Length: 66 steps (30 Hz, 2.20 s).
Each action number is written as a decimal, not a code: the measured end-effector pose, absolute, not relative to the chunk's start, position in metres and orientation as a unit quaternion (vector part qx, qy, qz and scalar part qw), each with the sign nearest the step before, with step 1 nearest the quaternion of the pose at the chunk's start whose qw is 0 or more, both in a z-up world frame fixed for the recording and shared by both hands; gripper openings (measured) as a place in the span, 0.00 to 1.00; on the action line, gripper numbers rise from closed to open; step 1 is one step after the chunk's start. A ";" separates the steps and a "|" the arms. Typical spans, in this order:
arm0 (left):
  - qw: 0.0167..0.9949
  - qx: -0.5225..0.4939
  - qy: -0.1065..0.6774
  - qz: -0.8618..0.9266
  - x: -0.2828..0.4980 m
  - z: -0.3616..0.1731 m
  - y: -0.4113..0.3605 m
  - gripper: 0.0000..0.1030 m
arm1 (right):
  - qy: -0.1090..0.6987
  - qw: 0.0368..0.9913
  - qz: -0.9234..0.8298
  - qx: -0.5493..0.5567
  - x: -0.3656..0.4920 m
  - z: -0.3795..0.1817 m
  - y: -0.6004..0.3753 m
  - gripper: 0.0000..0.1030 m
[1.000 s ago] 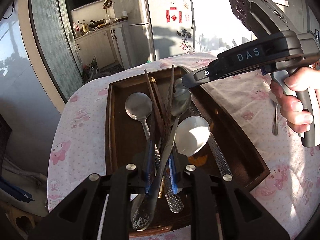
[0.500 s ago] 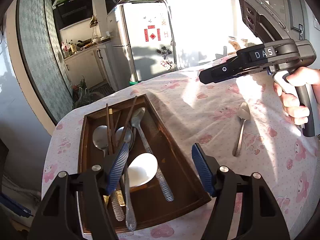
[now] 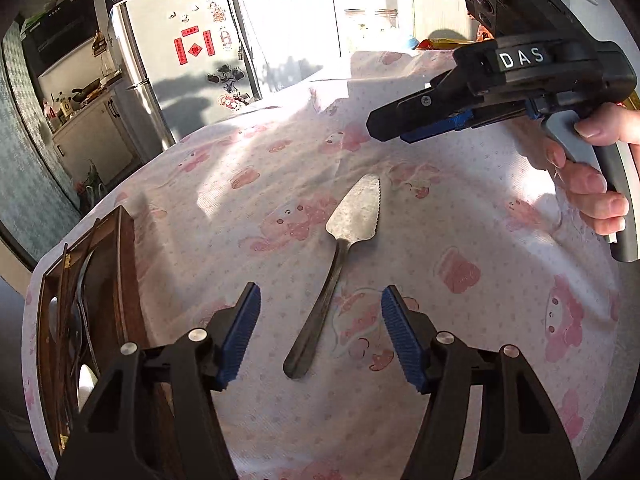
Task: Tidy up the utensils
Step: 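Move the open left tool to the serrated metal cake server, then close the left tool on the cake server handle and lift it, then carry the cake server over the tray and open the left tool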
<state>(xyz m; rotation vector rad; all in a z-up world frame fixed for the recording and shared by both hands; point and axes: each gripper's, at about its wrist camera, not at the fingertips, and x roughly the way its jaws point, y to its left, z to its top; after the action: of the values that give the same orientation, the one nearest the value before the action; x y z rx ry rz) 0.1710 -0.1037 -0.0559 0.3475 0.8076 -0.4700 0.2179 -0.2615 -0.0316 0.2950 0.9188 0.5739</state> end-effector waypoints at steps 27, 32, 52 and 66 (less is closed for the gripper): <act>0.865 0.137 0.413 -0.249 0.214 -0.067 -0.141 0.06 | 0.468 0.805 0.284 0.229 0.229 -0.070 -0.275 0.57; 0.868 0.146 0.397 -0.262 0.204 -0.065 -0.145 0.04 | 0.467 0.816 0.261 0.220 0.236 -0.070 -0.267 0.56; 0.866 0.150 0.392 -0.272 0.181 -0.066 -0.139 0.28 | 0.388 0.835 0.308 0.237 0.220 -0.028 -0.267 0.03; 0.901 0.144 0.352 -0.211 0.144 -0.012 -0.060 0.09 | 0.357 0.846 0.358 0.167 0.207 0.021 -0.186 0.07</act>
<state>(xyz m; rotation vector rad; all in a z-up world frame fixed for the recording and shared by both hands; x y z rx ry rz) 0.1443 -0.0603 -0.0117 0.2973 0.7278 -0.4359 0.2069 -0.1857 0.0213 0.3525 0.7540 0.7554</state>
